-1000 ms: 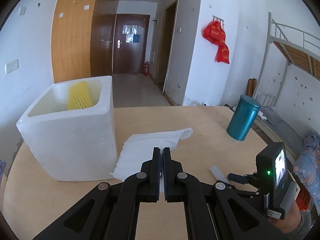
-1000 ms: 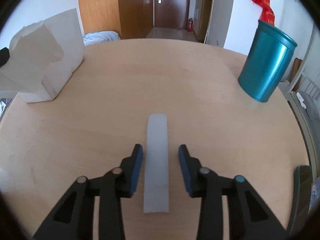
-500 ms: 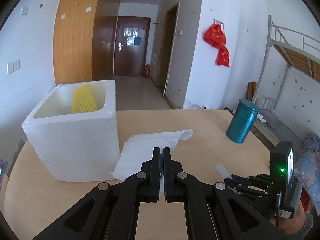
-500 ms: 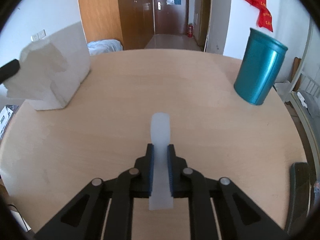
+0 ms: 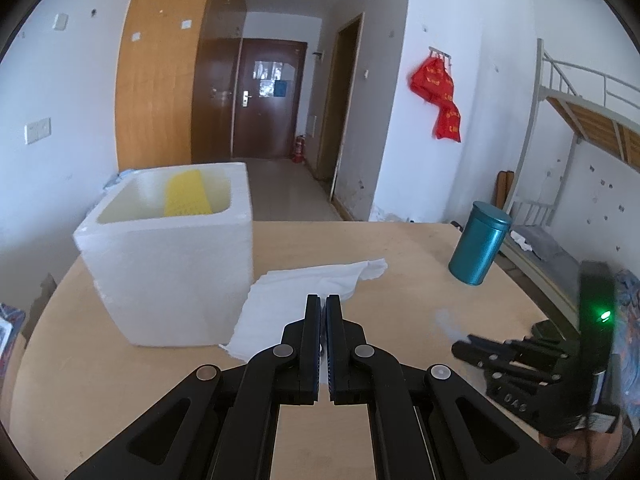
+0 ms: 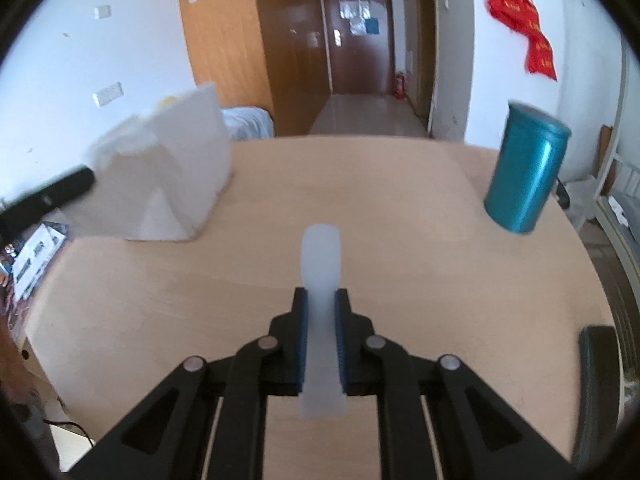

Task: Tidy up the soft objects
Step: 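Carry the paper towel over the foam box while the right tool holds the foam tube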

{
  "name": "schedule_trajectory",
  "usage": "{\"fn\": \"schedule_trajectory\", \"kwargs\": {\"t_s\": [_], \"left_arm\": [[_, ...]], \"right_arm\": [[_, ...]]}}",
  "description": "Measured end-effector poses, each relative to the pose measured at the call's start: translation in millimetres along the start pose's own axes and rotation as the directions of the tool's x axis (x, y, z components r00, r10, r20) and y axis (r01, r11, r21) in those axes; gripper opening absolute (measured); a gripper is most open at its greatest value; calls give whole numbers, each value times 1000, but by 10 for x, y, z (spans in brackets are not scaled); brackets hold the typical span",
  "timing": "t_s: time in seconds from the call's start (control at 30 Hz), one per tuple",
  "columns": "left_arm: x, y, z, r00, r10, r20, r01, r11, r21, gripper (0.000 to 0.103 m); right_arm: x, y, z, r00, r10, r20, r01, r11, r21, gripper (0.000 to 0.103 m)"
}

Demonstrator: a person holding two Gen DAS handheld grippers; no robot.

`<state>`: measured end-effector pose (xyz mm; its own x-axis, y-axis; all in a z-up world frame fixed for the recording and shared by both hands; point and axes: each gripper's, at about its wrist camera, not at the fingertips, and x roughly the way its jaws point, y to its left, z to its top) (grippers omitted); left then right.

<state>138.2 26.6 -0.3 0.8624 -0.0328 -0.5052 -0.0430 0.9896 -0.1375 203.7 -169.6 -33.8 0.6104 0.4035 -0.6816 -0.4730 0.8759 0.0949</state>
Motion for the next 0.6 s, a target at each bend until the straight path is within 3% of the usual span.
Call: {"fn": "schedule_trajectory", "kwargs": {"t_s": [0.6], "left_arm": [[-757,510,92,981,151,119,-145,988,-61,2]], "right_arm": [[-284,897,435,972,209,112,-188,967,-172,15]]}}
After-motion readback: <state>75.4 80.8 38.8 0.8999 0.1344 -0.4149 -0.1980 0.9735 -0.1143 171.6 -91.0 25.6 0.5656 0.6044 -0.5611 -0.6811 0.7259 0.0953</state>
